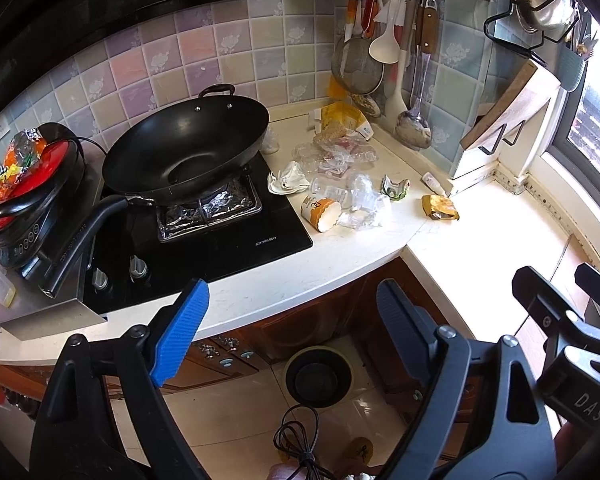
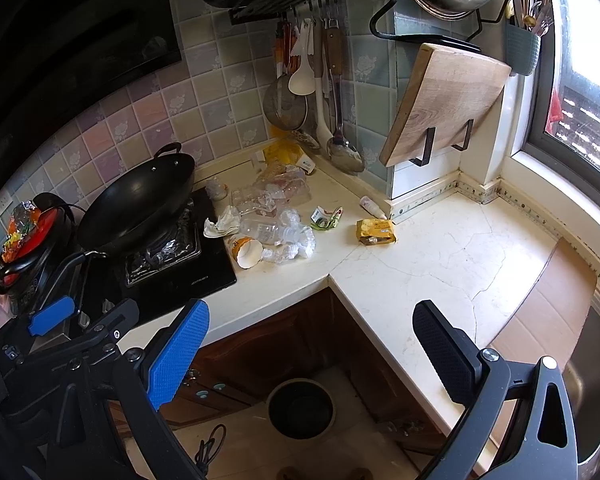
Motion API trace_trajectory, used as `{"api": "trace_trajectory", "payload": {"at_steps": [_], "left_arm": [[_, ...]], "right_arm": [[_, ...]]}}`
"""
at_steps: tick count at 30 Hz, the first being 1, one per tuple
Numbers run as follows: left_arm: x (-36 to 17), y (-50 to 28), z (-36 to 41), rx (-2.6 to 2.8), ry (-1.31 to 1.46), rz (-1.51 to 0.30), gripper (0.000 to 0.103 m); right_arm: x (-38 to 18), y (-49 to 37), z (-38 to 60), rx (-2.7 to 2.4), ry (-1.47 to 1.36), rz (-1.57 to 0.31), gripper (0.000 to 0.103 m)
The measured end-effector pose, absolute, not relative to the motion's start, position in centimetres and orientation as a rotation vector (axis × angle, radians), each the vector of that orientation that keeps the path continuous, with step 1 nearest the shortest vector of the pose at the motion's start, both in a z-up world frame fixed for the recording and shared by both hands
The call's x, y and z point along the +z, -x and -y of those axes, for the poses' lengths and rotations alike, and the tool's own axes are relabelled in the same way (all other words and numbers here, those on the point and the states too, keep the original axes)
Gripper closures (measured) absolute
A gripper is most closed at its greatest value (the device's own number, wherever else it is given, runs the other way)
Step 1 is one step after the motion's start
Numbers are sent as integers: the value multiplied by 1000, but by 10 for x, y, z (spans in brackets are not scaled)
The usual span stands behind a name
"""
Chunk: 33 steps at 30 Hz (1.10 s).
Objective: Collect trash
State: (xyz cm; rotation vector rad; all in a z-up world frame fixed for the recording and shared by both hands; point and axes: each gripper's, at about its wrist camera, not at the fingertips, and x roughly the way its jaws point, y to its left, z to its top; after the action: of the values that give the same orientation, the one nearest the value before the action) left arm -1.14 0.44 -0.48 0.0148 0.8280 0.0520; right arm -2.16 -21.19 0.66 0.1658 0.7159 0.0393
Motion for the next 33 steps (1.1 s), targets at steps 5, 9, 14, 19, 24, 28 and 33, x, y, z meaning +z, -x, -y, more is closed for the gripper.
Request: {"api": "trace_trajectory", "payload": {"at_steps": [5,9,14,19,24,28,33], "left_arm": [[-6,14,-6,55,-13,-827,18],[-6,16,-7,60,-11,-826,18],[-8,20,-9,54,-13,-830,18],[-8,26,-11,47,-20,-827,18],[-6,26,-11,43,-18,-827,18],[-4,24,-10,38,-16,-826,18],[0,20,-18,21,-22,-824,18]], "right_arm": [[6,22,212,39,-166,-718,0],[7,22,212,37,-167,-718,0],[6,23,212,34,-171,-721,0],[2,29,205,22,-180,-722,0],[3,31,204,19,-178,-720,0],[6,36,204,18,-180,-716,0],[10,45,195,1,-179,-709,0]]}}
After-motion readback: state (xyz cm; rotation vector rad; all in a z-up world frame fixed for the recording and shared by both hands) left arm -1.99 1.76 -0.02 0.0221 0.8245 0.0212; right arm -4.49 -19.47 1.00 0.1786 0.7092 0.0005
